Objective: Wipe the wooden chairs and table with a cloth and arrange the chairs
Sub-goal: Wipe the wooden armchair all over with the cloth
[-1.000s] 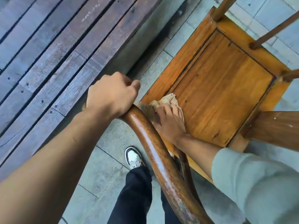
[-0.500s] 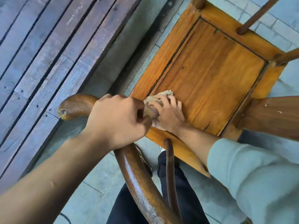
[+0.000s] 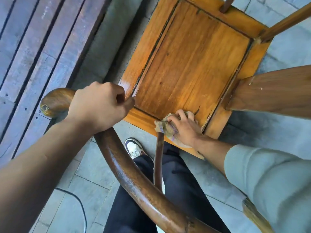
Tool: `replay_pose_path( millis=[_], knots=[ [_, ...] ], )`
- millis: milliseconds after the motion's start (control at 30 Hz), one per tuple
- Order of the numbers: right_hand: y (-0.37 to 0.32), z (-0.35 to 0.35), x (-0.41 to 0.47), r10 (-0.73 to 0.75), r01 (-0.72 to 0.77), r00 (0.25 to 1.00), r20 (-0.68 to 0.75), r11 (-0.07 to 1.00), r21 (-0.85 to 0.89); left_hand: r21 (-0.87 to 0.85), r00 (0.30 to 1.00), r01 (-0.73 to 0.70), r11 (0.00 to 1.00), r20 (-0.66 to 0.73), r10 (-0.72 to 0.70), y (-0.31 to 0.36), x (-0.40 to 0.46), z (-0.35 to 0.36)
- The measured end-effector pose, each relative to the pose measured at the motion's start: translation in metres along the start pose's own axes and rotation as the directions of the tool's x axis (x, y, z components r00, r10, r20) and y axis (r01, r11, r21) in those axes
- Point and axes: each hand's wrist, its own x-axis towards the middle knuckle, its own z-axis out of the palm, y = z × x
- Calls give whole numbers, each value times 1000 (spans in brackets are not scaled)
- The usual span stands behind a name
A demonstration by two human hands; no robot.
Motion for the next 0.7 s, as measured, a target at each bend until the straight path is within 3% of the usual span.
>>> replay_pose_path(
  millis=[100, 233, 300, 400, 533, 600, 700],
  knots=[
    [8, -14, 18, -35, 40, 999, -37, 990, 139, 9, 1000, -6, 1000, -11, 6, 3, 0, 1],
    [-20, -46, 90, 139, -86, 967, -214, 967, 241, 18, 1000, 15, 1000, -7, -15, 3, 0, 2],
    [-63, -52, 115, 3, 32, 987, -158, 976, 216, 30, 999, 32, 999, -16, -32, 2, 1, 2],
    [-122, -24, 105, -277, 284, 955, -104, 957, 60, 66, 998, 60, 996, -19, -59, -4, 2, 2],
    [-101, 11, 72, -418, 426, 904, 90, 898, -104, 102, 999, 10, 995, 42, -14, 4, 6, 6],
    [-79, 0, 72, -368, 379, 921, 130, 923, -68, 139, 997, -12, 990, 75, 1, 7, 11, 8],
    [-59, -16, 73, -111, 112, 994, -15, 991, 77, 228, 992, -17, 974, 129, -13, 2, 7, 7]
  ],
)
